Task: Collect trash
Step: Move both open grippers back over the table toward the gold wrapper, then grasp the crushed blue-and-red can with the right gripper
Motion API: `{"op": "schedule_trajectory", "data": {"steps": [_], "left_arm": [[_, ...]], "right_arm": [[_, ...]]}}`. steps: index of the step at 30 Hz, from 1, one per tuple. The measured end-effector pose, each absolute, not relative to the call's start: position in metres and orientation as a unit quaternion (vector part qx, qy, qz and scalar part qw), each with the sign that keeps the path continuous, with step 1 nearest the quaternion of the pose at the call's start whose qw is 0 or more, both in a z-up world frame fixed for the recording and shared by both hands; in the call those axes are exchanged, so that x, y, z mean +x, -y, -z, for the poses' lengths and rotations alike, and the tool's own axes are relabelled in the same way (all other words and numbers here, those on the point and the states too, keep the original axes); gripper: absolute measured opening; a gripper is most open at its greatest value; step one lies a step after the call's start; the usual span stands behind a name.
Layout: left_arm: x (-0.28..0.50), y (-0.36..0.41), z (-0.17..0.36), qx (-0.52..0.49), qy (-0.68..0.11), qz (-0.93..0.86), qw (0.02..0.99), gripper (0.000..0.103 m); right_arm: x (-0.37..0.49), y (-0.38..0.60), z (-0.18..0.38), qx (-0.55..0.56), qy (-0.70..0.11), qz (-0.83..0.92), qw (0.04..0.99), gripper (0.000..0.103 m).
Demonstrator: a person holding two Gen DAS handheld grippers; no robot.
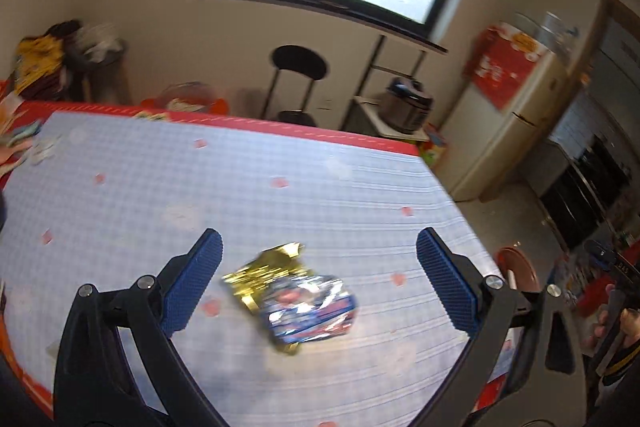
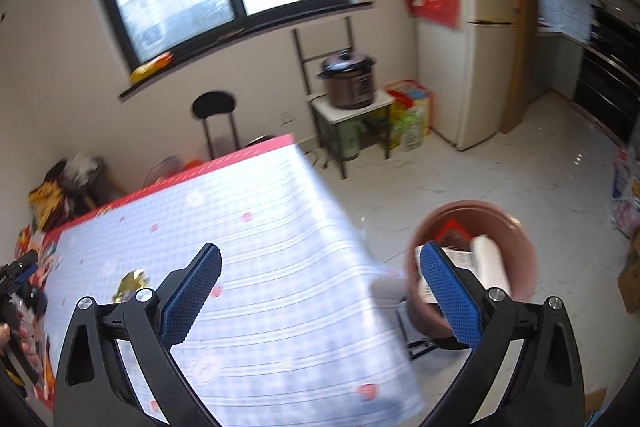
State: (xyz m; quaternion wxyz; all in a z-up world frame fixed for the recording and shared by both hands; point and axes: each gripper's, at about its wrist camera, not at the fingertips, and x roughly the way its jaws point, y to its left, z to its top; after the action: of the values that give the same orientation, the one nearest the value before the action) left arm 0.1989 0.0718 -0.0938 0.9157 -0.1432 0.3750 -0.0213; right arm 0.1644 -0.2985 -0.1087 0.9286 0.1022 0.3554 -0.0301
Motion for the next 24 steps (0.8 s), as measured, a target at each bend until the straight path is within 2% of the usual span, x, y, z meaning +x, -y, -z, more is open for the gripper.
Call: {"op": "schedule_trajectory", "data": {"steps": [9, 16, 24], "left_arm": [[0.142, -0.168, 0.133, -0.206, -0.391, -0.04, 0.896, 0.096], [0.115, -0.21, 0.166, -0.219, -0.41, -0.066, 0.883, 0.096], [0.101, -0.243, 0.183, -0.231, -0.416, -0.075, 0.876, 0.096]], "right_arm": [[0.211, 0.148, 0.159, 0.02, -0.417, -0.063, 0.906, 0.098], [0.219, 0.009, 0.239, -0.171, -0.458, -0.163, 0.857, 0.098], [0.224, -0.056, 0.281, -0.272, -0.468, -0.207, 0.815, 0.098]]}}
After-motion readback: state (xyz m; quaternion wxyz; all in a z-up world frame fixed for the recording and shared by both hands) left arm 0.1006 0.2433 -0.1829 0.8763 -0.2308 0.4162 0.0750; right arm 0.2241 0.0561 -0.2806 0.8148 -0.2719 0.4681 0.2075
